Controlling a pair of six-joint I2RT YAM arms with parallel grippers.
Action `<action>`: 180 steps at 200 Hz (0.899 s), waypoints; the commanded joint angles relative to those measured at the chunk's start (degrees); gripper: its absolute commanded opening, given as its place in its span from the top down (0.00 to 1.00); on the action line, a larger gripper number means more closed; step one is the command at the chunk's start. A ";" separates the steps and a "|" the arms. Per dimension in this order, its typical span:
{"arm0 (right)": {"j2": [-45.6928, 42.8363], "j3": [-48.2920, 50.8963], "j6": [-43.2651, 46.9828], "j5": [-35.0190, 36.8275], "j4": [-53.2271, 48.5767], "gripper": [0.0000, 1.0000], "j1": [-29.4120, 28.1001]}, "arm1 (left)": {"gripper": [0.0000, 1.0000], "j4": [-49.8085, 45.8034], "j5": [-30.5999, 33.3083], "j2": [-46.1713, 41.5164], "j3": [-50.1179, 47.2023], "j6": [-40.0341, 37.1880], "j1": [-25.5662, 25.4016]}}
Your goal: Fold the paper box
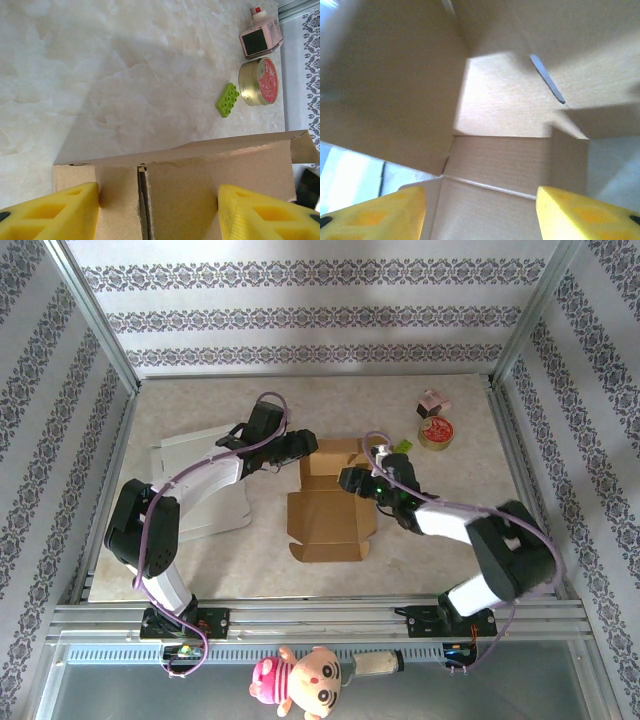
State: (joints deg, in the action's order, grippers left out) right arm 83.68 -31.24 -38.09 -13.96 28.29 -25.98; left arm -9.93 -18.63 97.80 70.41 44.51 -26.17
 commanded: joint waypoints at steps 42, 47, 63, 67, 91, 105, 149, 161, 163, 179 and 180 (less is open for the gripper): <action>-16.71 7.44 25.16 23.30 -4.74 0.12 4.12 | 0.39 -1.94 0.91 0.77 1.22 -1.43 -0.02; -16.23 6.26 24.30 22.62 -5.67 0.12 5.51 | 0.39 -1.77 0.80 0.84 1.25 -1.37 -0.02; -12.40 2.95 22.57 14.44 -5.75 0.12 10.90 | 0.39 -1.51 0.38 1.07 1.31 -1.05 -0.04; -11.18 1.47 22.34 13.42 -6.26 0.13 11.48 | 0.39 -1.47 0.29 1.08 1.39 -1.01 -0.02; -3.71 -6.46 21.21 8.69 -11.63 0.18 12.16 | 0.39 -2.06 0.05 1.08 1.75 -1.07 -0.08; 0.64 -8.75 19.85 5.77 -10.81 0.26 11.95 | 0.39 -2.19 0.31 0.99 1.88 -1.27 -0.02; 7.61 -11.00 13.91 2.89 -10.71 0.55 11.68 | 0.39 -3.26 -0.86 1.87 2.66 -1.76 -0.02; 7.96 -10.29 11.67 2.43 -10.90 0.58 11.30 | 0.39 -2.95 -0.80 1.87 2.46 -1.41 -0.02; 7.98 -10.12 11.42 2.44 -11.00 0.58 11.30 | 0.39 -2.87 -0.84 1.94 2.47 -1.37 -0.04; 7.59 -8.71 9.57 3.38 -11.16 0.63 10.22 | 0.39 -2.56 -0.97 2.09 2.55 -1.13 -0.06; 7.52 -8.64 9.46 3.39 -11.16 0.63 10.19 | 0.39 -2.55 -0.97 2.11 2.54 -1.11 -0.08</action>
State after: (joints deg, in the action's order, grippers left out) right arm 91.44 -41.28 -24.05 -9.37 17.32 -14.28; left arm -10.57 -19.09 98.74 71.72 43.79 -26.17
